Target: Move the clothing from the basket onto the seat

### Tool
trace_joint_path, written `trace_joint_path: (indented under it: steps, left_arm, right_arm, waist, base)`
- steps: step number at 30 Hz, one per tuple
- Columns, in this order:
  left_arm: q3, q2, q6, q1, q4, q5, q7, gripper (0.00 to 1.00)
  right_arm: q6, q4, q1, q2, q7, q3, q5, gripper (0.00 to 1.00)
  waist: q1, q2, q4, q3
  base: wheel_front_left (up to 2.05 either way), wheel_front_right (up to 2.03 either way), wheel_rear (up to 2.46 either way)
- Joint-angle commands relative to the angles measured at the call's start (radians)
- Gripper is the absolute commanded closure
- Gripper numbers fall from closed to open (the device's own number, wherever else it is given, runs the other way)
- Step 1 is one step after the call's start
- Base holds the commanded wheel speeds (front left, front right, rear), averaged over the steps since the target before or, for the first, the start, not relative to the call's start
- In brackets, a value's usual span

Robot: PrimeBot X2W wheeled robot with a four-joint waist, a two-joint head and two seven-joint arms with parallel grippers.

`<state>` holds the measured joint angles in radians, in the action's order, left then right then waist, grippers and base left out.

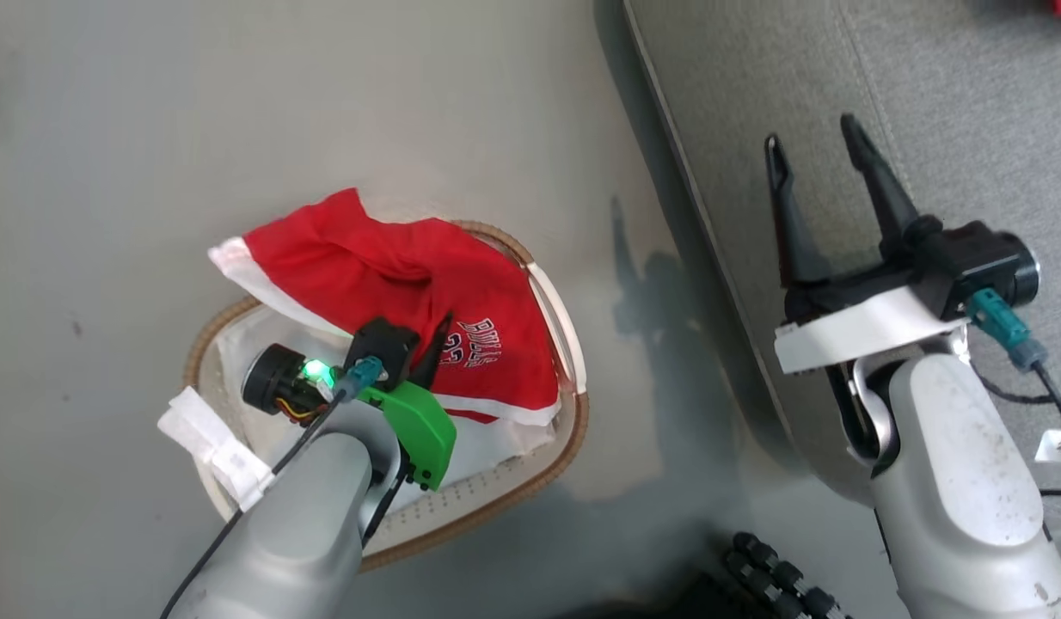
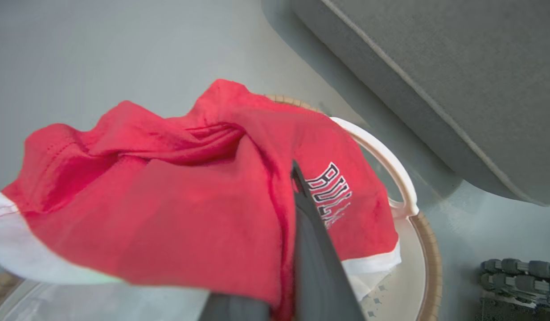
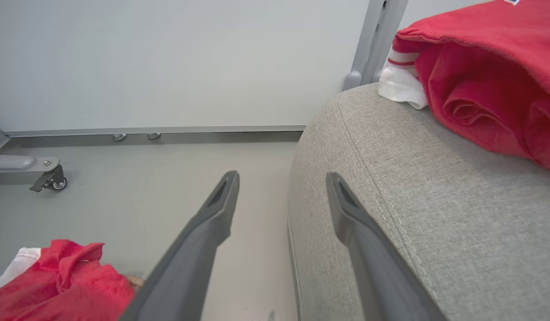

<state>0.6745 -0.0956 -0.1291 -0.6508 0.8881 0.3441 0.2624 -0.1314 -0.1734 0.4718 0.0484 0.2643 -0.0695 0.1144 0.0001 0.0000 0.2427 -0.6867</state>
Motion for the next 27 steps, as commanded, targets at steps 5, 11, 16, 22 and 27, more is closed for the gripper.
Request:
trace_joint_path:
  steps: [5, 11, 16, 22, 27]
  left_arm:
    - [-0.002, -0.025, -0.002, 0.082, -0.121, -0.042, 0.003, 1.00]
    - [0.020, -0.052, -0.002, 0.146, -0.264, -0.090, 0.003, 1.00]
    - [0.050, -0.090, -0.002, 0.161, -0.356, -0.112, 0.003, 1.00]
    - [0.125, -0.151, -0.002, 0.107, -0.427, -0.114, 0.003, 1.00]
    - [0.159, -0.184, -0.002, 0.024, -0.465, -0.096, 0.003, 1.00]
  right_arm:
    - [0.001, -0.035, -0.076, 0.004, 0.000, 0.014, -0.034, 0.00]
    - [0.001, -0.070, -0.158, 0.004, 0.000, 0.027, -0.062, 0.00]
    - [0.001, -0.090, -0.223, 0.004, 0.000, 0.024, -0.066, 0.00]
    - [0.001, -0.106, -0.286, 0.004, 0.000, 0.006, -0.070, 0.00]
    - [0.001, -0.115, -0.329, 0.004, 0.000, -0.007, -0.067, 0.00]
  waist:
    - [-0.0001, 0.0000, -0.106, 0.231]
    - [-0.0001, 0.0000, -0.147, 0.394]
    - [-0.0001, 0.0000, -0.164, 0.504]
    - [-0.0001, 0.0000, -0.171, 0.607]
    - [-0.0001, 0.0000, -0.176, 0.670]
  base:
    - [0.00, 0.00, 0.00]
    - [0.00, 0.00, 0.00]
    - [0.00, 0.00, 0.00]
    - [0.00, 0.00, 0.00]
    - [0.00, 0.00, 0.00]
